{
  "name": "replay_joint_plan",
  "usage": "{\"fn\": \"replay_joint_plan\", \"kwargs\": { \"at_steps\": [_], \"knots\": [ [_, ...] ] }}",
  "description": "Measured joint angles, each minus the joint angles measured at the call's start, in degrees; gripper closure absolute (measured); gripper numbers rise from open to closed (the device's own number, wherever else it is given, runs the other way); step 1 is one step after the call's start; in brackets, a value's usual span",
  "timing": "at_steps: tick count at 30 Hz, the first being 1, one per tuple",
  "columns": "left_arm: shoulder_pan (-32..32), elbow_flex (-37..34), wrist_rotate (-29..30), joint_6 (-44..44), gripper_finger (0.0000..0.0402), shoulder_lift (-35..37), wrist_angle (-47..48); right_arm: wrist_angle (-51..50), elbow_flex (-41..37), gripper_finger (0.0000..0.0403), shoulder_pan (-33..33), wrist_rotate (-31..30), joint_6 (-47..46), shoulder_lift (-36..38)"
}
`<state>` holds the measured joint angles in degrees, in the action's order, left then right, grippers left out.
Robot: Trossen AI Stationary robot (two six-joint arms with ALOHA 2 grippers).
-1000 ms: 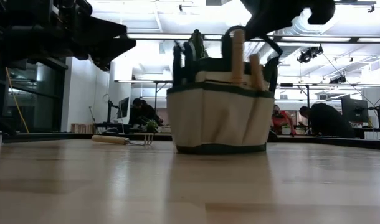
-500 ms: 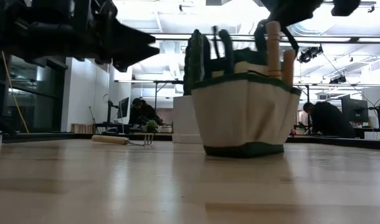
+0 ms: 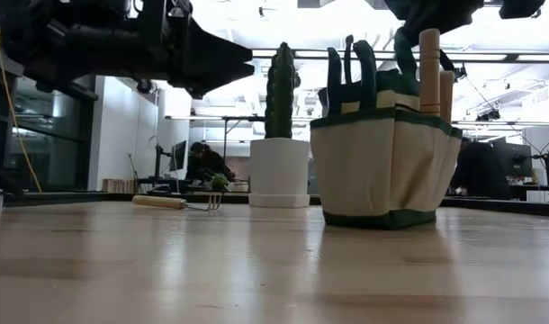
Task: Pick & Place Garden tools in Gardening bag
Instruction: Adjust the brown gardening bag
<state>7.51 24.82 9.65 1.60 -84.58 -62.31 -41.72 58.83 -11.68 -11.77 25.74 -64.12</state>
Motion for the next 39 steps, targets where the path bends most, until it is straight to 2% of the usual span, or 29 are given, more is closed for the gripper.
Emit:
{"fn": "replay_joint_plan", "kwargs": {
  "at_steps": [6, 15, 19, 25, 31, 35, 39],
  "knots": [
    [0.0, 1.7, 0.0, 1.3, 0.0183, 0.0, 4.4, -0.9, 0.0, 0.0398, 0.0, -0.3, -0.1, 0.0],
    [0.0, 1.9, -1.0, 2.5, 0.0183, 0.0, 5.5, 2.1, 0.0, 0.0386, 0.0, -3.3, -4.6, 0.3],
    [0.0, 1.9, -1.3, 1.2, 0.0183, 0.0, 5.3, 2.9, 0.0, 0.0356, 0.0, -4.8, -7.5, 0.9],
    [0.0, 1.9, -1.1, -0.8, 0.0183, 0.0, 5.5, 3.0, 0.0, 0.0286, 0.0, -4.8, -13.0, 2.1],
    [0.0, 1.8, -0.3, 1.4, 0.0183, 0.0, 6.3, 2.1, 0.0, 0.0222, 0.0, -3.8, -15.4, 2.1],
    [0.0, 2.0, 3.7, 0.7, 0.0183, 0.0, 6.5, 2.0, 0.0, 0.0202, -0.3, -3.3, -19.2, 3.0],
    [-0.1, 5.3, 4.6, 0.1, 0.0183, 0.0, 11.5, 0.4, 0.0, 0.0201, -0.4, -3.0, -29.8, 5.0]
  ]
}}
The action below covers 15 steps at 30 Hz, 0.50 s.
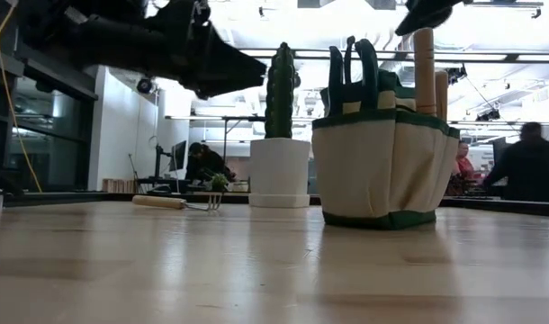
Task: Pick & Place Garden tools in Gardening bag
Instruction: Adjust the brown gardening bag
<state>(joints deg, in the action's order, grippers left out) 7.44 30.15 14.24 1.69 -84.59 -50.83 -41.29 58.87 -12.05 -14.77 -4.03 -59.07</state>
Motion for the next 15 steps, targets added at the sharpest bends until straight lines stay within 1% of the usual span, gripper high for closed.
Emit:
{"fn": "replay_joint_plan", "kwargs": {
  "at_steps": [4, 8, 10, 13, 15],
  "knots": [
    [-0.1, 5.4, 0.1, 3.6, 0.0184, -1.3, 8.3, -5.1, 0.0, 0.0205, -0.2, 1.2, -11.0, 1.1],
    [-2.8, 9.1, -0.3, 6.1, 0.0184, -3.7, 11.0, -7.9, -2.0, 0.0212, -2.7, 1.7, -17.9, 1.1],
    [-5.1, 9.3, -1.5, 5.9, 0.0184, -4.8, 11.2, -9.4, -3.8, 0.0218, -4.4, 0.1, -21.8, 1.1],
    [-9.2, 9.2, -3.5, 3.8, 0.0184, -5.7, 12.5, -10.9, -6.9, 0.0230, -7.5, -4.2, -29.2, 1.5],
    [-12.1, 9.3, -6.5, 2.5, 0.0184, -6.6, 11.7, -10.9, -8.9, 0.0238, -10.0, -6.3, -33.6, 2.3]
  ]
}}
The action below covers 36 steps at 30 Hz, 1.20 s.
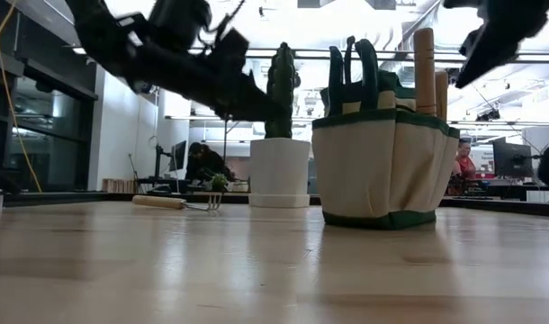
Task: Pick & Place Garden tools in Gardening bag
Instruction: Adjust the brown gardening bag
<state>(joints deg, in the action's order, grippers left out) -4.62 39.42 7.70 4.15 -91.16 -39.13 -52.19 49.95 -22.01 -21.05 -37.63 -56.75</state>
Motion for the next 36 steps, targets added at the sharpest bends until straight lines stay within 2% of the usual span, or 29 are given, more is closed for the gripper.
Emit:
{"fn": "replay_joint_plan", "kwargs": {
  "at_steps": [3, 7, 13, 17, 24, 30, 36],
  "knots": [
    [-3.9, 0.0, -6.0, -0.4, 0.0184, -0.8, -0.9, 2.9, -3.3, 0.0253, -3.9, -2.3, -5.4, 1.1],
    [-7.6, 0.0, -12.1, -0.5, 0.0184, -0.9, -1.4, 13.1, -8.2, 0.0277, -9.7, -5.0, -8.5, 1.1],
    [-8.5, 0.0, -14.8, 0.5, 0.0184, -1.0, -1.4, 31.3, -15.9, 0.0340, -16.5, -8.1, -10.4, -1.5],
    [-8.5, 0.0, -15.2, 1.2, 0.0184, -1.0, -1.4, 44.3, -19.6, 0.0392, -19.2, -10.2, -8.3, -5.6],
    [-8.5, 0.0, -15.9, 1.8, 0.0184, -1.0, -1.4, 60.9, -20.2, 0.0400, -19.9, -11.9, -2.1, -16.9],
    [-8.5, 1.4, -15.9, 2.6, 0.0184, -1.5, -2.0, 77.9, -20.2, 0.0400, -17.6, -10.6, 5.0, -25.3],
    [-8.5, 8.5, -17.7, 3.4, 0.0184, -9.1, -2.2, 86.7, -20.2, 0.0400, -14.9, -6.9, 7.9, -31.0]
  ]
}}
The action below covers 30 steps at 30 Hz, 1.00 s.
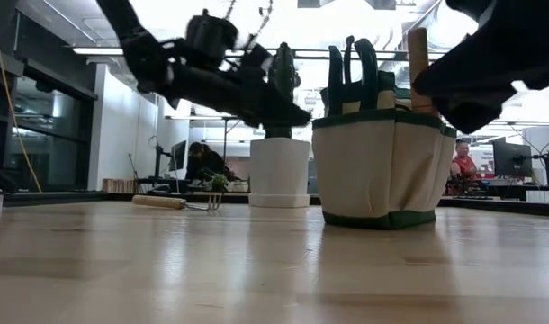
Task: Pick & Place Garden tools in Gardening bag
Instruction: Adjust the brown gardening bag
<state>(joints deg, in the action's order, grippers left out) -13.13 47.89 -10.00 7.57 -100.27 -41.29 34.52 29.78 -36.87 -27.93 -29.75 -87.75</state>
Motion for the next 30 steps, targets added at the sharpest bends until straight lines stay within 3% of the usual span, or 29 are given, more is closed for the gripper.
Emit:
{"fn": "replay_joint_plan", "kwargs": {
  "at_steps": [10, 17, 21, 30],
  "knots": [
    [0.0, 13.2, -0.5, 1.2, 0.0184, -13.4, 1.4, 0.0, 0.0, 0.0400, 1.0, 1.0, 1.8, -1.4],
    [0.0, 19.5, -0.7, 1.8, 0.0184, -17.4, 5.0, -2.4, 0.0, 0.0400, -0.3, -0.7, -0.6, -0.5],
    [0.0, 20.5, -0.4, 3.9, 0.0184, -17.5, 6.9, -7.8, 0.0, 0.0400, -2.0, -4.3, -4.6, 1.7],
    [0.1, 20.6, -3.7, 4.0, 0.0184, -17.6, 7.9, -12.1, 0.0, 0.0400, -5.2, -18.4, -8.6, 2.2]
  ]
}}
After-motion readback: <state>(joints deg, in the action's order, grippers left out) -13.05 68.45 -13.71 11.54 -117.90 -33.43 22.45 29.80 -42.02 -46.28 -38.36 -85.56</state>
